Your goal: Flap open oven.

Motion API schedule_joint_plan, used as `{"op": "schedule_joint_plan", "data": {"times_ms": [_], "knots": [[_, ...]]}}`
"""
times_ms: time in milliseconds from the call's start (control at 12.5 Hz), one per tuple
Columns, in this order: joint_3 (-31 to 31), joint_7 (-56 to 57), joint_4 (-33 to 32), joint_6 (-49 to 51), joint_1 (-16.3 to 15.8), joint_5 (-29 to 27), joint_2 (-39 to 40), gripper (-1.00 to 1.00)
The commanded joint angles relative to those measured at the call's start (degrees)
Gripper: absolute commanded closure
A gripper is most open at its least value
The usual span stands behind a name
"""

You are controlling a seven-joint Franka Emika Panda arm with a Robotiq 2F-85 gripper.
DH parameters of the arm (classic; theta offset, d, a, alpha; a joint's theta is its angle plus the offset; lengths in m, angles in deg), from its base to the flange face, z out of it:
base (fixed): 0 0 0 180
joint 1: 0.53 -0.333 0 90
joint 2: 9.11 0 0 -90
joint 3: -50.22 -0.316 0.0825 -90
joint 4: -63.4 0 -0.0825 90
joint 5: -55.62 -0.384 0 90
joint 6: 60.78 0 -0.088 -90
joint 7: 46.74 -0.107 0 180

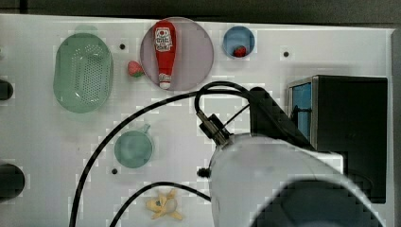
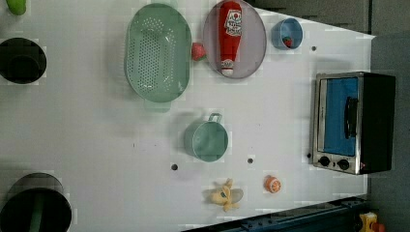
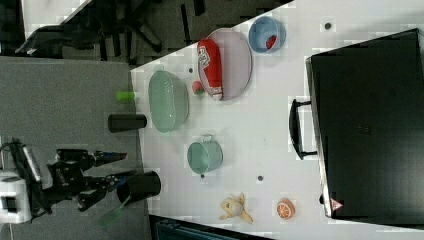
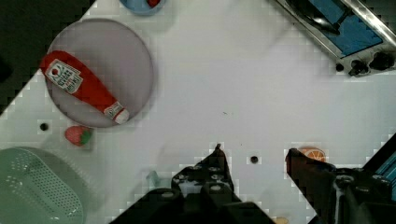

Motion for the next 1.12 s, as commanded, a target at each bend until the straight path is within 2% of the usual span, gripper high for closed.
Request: {"op": "schedule_joint_plan", "data": {"times_ms": [80, 160, 320, 720, 1120], "knots": [[1.43, 2.49, -1.51, 0.44, 0.84, -0.10, 1.56, 0.55], [2.32, 2.93, -1.59, 0.41, 0.88, -0.08, 1.57, 0.65], [4.60, 7.75, -1.99, 0.13, 0.96, -0.04, 1.58, 0.65], [13.02, 34.11, -3.26, -0.92, 1.56, 0.04, 3.54, 0.65], [20.09, 58.67, -6.46, -10.82, 1.79, 2.26, 8.84, 0.65]]}}
